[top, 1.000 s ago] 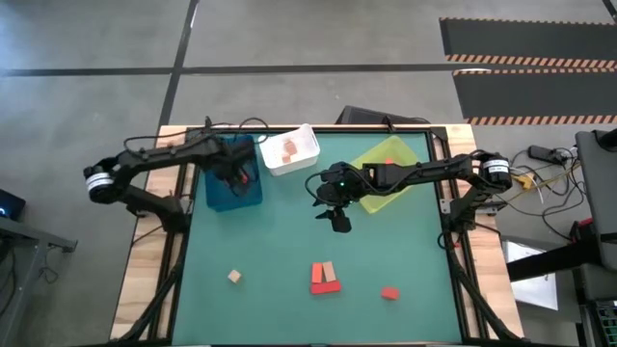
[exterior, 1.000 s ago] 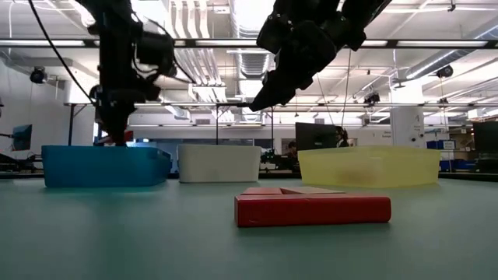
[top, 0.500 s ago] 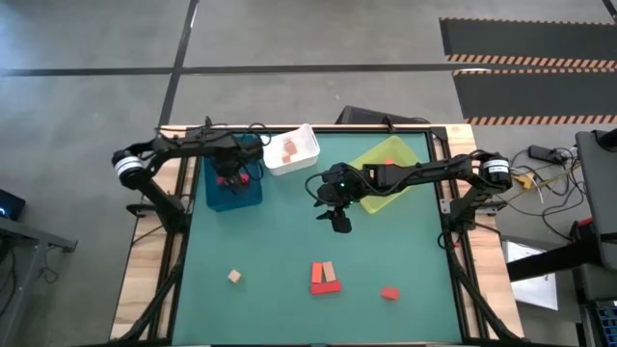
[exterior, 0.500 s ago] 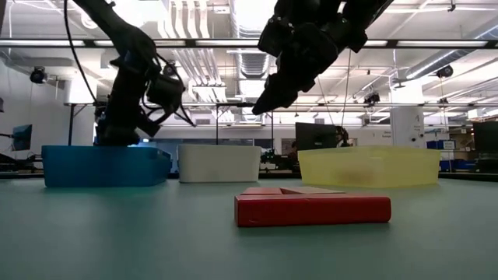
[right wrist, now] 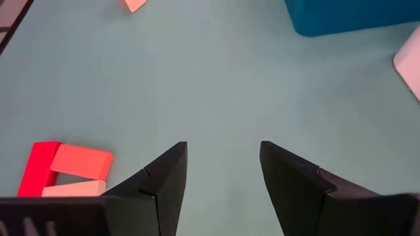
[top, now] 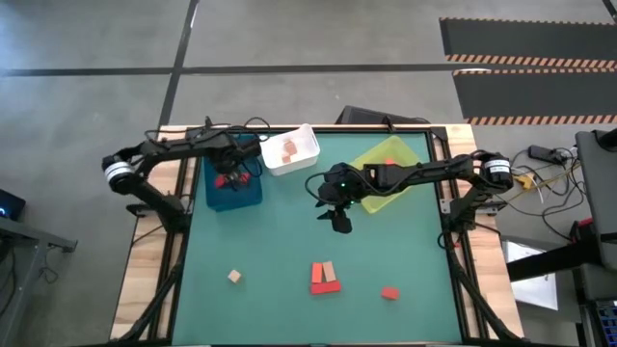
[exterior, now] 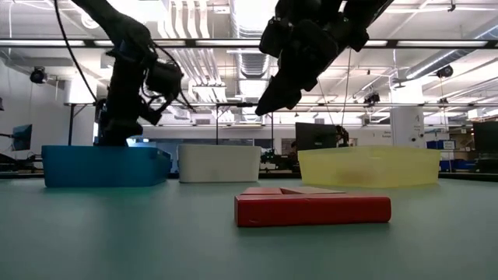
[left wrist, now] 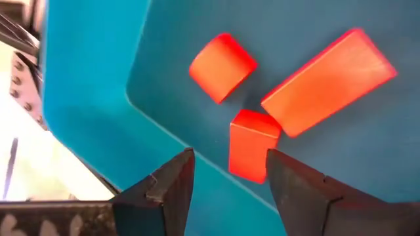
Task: Sort & place blocks by color
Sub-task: Put the orange block into the yellow bin
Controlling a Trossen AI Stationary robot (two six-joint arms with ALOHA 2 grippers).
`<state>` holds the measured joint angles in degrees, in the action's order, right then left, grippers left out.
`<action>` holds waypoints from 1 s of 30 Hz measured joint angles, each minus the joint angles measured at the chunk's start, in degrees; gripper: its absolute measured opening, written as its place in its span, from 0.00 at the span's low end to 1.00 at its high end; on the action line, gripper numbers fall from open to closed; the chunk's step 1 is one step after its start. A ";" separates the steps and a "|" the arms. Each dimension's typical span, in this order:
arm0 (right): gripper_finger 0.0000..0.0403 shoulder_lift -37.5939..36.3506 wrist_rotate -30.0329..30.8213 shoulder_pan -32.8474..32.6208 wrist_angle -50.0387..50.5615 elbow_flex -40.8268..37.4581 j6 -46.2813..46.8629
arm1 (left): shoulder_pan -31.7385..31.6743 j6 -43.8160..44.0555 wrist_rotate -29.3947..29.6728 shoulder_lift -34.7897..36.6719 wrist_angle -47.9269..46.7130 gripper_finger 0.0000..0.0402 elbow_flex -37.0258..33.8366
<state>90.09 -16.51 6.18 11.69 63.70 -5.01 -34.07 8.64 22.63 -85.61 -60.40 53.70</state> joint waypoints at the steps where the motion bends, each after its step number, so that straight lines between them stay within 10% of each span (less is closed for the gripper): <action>1: 0.45 -0.06 0.01 -0.05 0.11 0.00 0.70 | 0.38 0.02 -0.04 1.03 -0.02 0.43 0.06; 24: 0.45 -0.68 0.26 -12.69 2.88 0.82 40.08 | 22.70 -3.89 -0.96 24.25 30.00 0.43 -0.44; 30: 0.45 -0.66 8.82 -19.17 13.48 5.19 49.74 | 26.57 -7.34 -1.03 25.39 34.16 0.43 -0.46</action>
<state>89.43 -7.69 -12.99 25.17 68.89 44.74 -7.51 1.31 21.60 -60.22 -26.25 53.23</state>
